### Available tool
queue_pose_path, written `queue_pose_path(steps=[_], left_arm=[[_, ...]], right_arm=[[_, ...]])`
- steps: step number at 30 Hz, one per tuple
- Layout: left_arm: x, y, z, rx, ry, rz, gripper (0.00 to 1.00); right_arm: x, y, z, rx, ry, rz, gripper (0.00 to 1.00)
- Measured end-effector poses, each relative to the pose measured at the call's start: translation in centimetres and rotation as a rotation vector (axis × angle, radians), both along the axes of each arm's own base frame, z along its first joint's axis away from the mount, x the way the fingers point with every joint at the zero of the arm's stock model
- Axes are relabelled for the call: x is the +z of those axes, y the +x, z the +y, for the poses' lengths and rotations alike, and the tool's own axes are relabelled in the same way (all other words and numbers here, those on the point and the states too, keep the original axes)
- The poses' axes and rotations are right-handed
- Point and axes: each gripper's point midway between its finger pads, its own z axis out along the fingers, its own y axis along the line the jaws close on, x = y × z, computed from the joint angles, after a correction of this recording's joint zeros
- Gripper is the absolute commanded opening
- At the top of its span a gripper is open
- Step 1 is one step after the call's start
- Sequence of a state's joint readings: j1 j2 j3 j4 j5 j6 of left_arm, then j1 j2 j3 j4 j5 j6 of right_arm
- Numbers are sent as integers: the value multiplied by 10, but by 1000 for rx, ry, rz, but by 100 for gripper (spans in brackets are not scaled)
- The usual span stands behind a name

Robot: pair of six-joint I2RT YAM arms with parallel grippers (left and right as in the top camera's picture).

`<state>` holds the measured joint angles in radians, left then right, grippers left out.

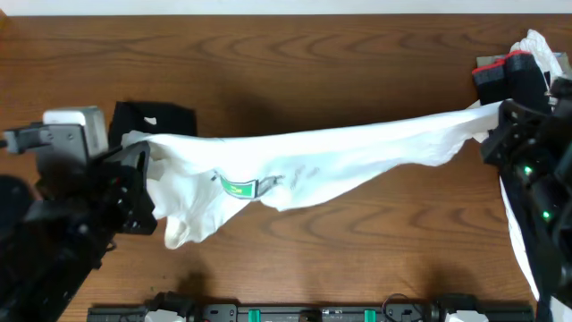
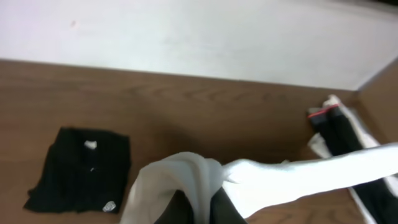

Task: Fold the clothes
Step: 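Lift the shirt with both grippers and shake it out in the air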

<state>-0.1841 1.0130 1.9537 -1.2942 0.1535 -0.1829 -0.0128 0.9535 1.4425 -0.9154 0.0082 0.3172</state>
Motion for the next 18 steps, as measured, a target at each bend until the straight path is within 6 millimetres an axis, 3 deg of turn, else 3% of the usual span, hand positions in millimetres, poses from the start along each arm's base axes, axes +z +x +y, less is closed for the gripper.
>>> queue_pose_path(steps=[7, 18], left_arm=[[36, -22, -9, -69, -48, -107, 6], [31, -29, -8, -74, -46, -77, 6]], right_arm=[[24, -14, -1, -2, -18, -33, 1], [18, -21, -2, -1, -24, 6, 1]])
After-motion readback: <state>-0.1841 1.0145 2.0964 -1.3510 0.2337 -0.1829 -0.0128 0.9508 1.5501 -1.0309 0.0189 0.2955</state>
